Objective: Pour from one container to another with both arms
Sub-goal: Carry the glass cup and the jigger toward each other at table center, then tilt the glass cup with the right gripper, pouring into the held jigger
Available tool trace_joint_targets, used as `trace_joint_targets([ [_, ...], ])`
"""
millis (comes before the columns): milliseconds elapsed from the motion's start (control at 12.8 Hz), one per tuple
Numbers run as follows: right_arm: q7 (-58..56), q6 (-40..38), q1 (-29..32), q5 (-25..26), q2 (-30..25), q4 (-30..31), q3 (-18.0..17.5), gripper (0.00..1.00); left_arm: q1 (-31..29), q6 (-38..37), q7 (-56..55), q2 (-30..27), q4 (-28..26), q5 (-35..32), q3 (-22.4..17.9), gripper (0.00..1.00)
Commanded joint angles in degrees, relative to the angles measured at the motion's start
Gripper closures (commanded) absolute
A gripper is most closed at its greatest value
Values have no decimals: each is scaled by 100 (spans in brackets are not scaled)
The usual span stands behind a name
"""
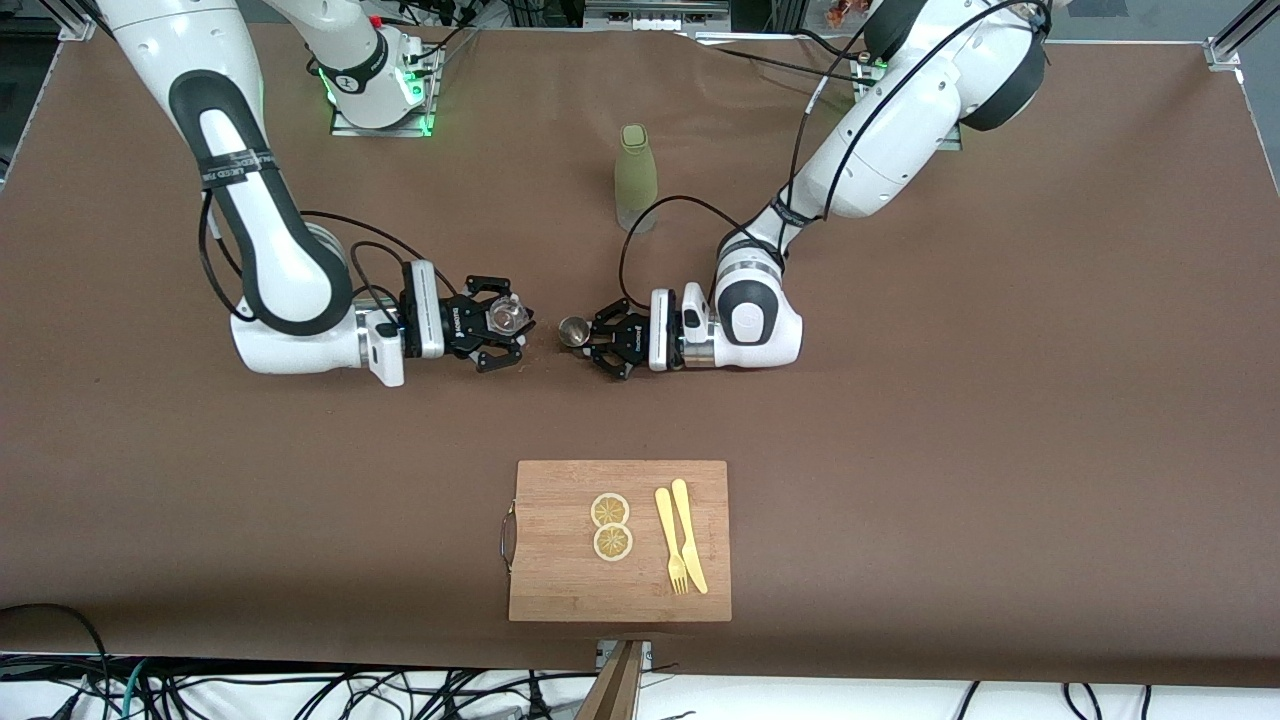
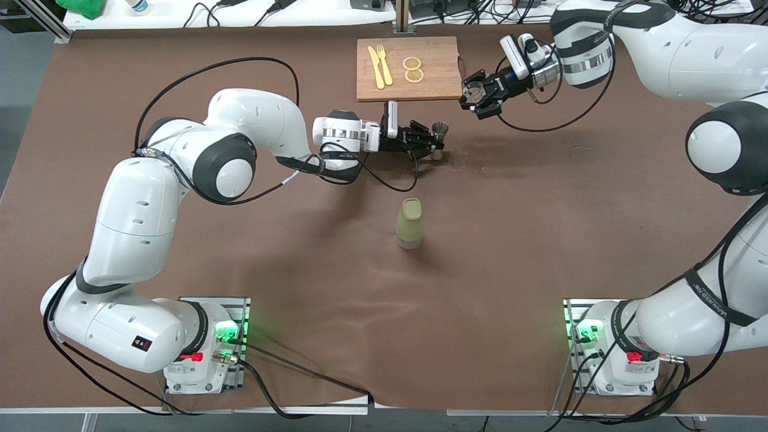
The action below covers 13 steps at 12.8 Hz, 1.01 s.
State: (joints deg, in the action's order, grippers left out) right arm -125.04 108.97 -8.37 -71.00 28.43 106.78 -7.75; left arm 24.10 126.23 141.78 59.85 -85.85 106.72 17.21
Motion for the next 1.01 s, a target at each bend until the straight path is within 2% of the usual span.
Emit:
trace_joint_targets([
  [0,120,256,-190,-20,-259,299,19,85,148,139,193,70,209,279,-42,100],
  [468,445,897,-516,-2,-381,527,28,85,148,139,140,-9,200,244,-51,100],
  [624,865,977,-569,225,-539,563,28,85,148,139,122,-9,200,244,-42,100],
  [936,1824,1170,-674,1051,-795,537,28,85,148,130,113,-35,200,227,-42,100],
])
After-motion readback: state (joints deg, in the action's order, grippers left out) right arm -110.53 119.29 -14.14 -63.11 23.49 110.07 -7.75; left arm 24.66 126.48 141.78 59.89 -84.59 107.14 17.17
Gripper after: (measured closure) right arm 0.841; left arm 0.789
